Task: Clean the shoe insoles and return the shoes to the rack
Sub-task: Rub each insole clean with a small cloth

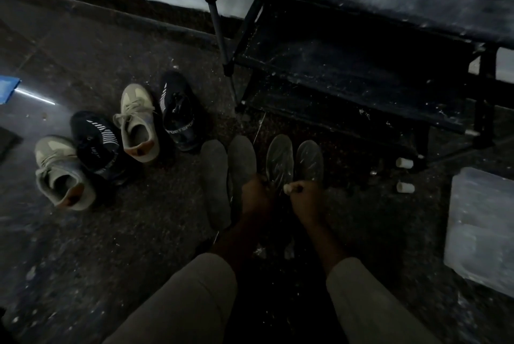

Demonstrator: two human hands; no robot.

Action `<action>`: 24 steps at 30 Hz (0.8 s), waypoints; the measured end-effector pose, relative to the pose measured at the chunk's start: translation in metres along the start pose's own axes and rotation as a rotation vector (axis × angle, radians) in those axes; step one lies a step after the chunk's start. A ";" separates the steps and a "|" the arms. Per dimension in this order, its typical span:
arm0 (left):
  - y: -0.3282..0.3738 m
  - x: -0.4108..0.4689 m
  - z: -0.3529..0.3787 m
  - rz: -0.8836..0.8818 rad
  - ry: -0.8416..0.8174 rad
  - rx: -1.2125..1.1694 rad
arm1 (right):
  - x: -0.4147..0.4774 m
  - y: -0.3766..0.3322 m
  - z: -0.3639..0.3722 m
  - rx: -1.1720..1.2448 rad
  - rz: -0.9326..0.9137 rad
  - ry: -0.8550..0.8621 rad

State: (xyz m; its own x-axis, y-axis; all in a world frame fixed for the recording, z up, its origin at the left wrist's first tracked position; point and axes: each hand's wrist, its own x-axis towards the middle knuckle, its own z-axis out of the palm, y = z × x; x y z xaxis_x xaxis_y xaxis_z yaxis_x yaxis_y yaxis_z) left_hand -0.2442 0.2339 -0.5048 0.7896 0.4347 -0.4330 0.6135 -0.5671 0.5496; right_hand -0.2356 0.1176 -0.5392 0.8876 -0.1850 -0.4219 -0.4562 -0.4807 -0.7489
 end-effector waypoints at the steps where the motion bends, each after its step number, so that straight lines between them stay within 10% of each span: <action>1: 0.003 -0.004 -0.006 -0.006 -0.059 -0.048 | 0.000 -0.003 -0.002 0.016 0.003 0.003; 24: 0.132 -0.174 -0.146 0.049 -0.288 -1.030 | -0.148 -0.163 -0.186 0.231 -0.285 0.127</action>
State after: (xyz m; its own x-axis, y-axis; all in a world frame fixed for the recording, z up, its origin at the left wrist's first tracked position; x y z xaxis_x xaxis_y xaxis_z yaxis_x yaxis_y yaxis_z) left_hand -0.2994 0.1857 -0.2525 0.8647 0.1694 -0.4728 0.3979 0.3432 0.8508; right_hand -0.2807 0.0640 -0.2601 0.9751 -0.1837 -0.1239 -0.1792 -0.3248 -0.9286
